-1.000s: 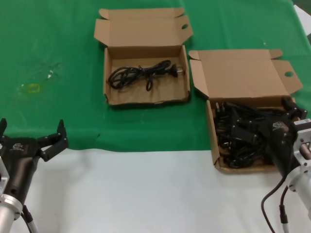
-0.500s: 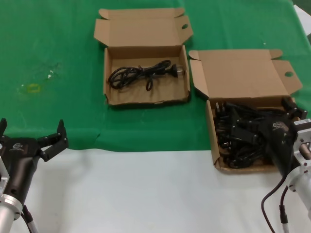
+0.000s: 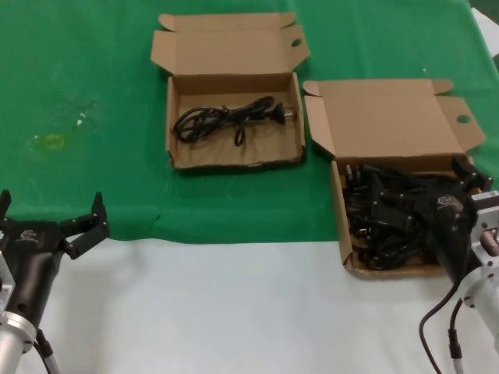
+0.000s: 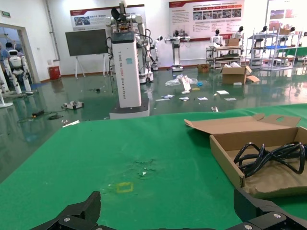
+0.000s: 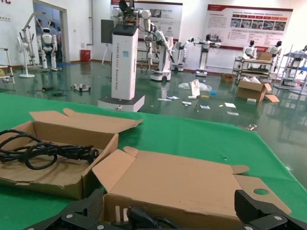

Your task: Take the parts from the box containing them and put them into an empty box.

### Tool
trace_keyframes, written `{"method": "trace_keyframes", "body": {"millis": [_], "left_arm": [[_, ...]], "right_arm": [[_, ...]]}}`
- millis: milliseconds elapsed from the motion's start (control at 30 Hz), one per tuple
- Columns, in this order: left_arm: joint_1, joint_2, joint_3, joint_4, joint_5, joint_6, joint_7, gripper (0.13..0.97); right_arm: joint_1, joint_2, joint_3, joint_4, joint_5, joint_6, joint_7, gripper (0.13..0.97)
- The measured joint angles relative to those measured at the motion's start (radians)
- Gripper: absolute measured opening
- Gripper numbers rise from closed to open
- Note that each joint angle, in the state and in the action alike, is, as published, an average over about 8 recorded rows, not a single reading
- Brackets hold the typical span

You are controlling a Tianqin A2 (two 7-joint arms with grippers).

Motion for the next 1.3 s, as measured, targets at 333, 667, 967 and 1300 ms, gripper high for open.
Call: {"method": "trace_keyframes", "body": {"millis": [333, 667, 967, 1300], "left_arm": [[0.0, 0.0, 0.0, 0.0, 0.0, 0.0, 0.0, 0.966], [0.0, 0.0, 0.0, 0.0, 0.0, 0.0, 0.0, 0.966], [0.0, 0.0, 0.0, 0.0, 0.0, 0.0, 0.0, 0.966], [0.0, 0.0, 0.0, 0.0, 0.0, 0.0, -0.001, 0.966]], "right_arm": [[0.0, 0.0, 0.0, 0.0, 0.0, 0.0, 0.0, 0.966], [0.0, 0.0, 0.0, 0.0, 0.0, 0.0, 0.0, 0.966], [0.0, 0.0, 0.0, 0.0, 0.0, 0.0, 0.0, 0.966], [0.0, 0.0, 0.0, 0.0, 0.0, 0.0, 0.0, 0.966]]}}
